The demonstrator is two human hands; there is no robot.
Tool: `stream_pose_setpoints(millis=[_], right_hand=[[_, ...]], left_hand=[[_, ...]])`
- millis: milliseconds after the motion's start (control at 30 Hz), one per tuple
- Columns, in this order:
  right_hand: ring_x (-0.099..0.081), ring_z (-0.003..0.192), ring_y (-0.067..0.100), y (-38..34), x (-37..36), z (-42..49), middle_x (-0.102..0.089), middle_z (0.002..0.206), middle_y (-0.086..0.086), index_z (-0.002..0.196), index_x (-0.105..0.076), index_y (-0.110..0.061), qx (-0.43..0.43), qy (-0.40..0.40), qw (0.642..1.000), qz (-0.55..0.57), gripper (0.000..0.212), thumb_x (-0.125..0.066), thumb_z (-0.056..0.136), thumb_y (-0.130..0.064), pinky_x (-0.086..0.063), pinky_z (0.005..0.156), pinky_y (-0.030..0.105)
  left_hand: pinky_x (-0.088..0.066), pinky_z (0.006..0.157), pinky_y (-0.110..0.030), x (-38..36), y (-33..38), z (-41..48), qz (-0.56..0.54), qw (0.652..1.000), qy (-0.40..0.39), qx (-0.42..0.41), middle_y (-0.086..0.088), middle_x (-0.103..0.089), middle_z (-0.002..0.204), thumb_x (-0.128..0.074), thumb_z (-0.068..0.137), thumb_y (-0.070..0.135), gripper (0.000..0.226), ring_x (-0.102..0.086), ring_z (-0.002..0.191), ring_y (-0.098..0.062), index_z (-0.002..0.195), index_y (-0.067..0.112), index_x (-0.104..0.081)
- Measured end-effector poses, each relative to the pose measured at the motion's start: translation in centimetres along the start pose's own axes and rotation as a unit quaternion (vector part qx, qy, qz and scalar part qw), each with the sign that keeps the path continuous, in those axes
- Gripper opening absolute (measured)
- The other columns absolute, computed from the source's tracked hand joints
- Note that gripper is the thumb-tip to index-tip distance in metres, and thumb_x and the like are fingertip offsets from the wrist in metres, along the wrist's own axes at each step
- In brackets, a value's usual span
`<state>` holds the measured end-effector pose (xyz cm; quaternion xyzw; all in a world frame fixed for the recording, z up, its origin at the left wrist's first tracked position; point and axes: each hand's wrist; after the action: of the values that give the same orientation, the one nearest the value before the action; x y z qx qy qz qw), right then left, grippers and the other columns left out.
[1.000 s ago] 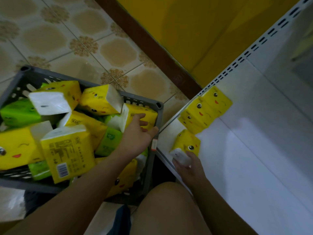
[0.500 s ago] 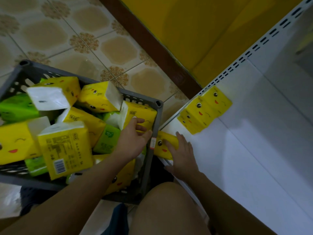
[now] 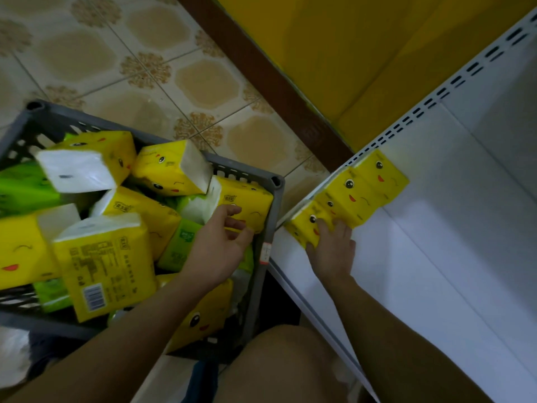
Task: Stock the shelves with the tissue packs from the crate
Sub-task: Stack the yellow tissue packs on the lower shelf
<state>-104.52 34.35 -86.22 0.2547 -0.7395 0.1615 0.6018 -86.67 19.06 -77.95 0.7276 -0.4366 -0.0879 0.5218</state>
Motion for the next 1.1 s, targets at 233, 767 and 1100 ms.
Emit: stream_pose_setpoints(millis=[233,767,1100], right_hand=[[-0.048,0.108,0.039,-0.6,1.9,0.6,-0.052,0.116,0.019,0.110,-0.064,-0.012,0.025,0.062,0.998,0.009,0.058,-0.073,0.071,-0.053,-0.043,0.085,0.045],[0.001,0.148,0.031,0.1,6.6,3.4,0.001,0.163,0.004,0.154,-0.022,-0.026,-0.012,-0.132,0.991,0.022,0.056,-0.033,0.101,-0.043,-0.017,0.113,0.062],[-0.042,0.130,0.027,-11.0,11.5,0.9,-0.040,0.145,0.007,0.144,-0.038,-0.019,0.177,-0.114,0.957,0.198,0.056,-0.059,0.094,-0.030,-0.041,0.103,0.043]], left_hand=[[-0.047,0.065,-0.021,0.2,0.1,0.4,-0.010,1.000,0.013,-0.002,0.011,-0.061,0.099,-0.061,0.094,0.023,0.036,-0.059,0.087,-0.001,0.128,0.020,-0.049],[-0.047,0.063,-0.026,1.3,1.2,0.4,-0.001,1.000,-0.005,-0.013,0.004,-0.059,0.106,-0.060,0.094,0.026,0.035,-0.060,0.089,-0.008,0.126,0.021,-0.048],[-0.041,0.102,-0.046,3.8,1.2,1.1,0.091,0.995,0.020,0.037,-0.012,-0.029,0.147,-0.070,0.087,0.027,0.069,-0.039,0.131,-0.033,0.145,0.014,-0.034]])
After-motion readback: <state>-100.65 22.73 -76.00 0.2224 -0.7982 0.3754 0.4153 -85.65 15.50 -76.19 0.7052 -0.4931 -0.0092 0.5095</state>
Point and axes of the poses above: each hand's wrist, its own z-axis towards the middle knuckle, its own x-axis out of the back of the hand, y = z × x
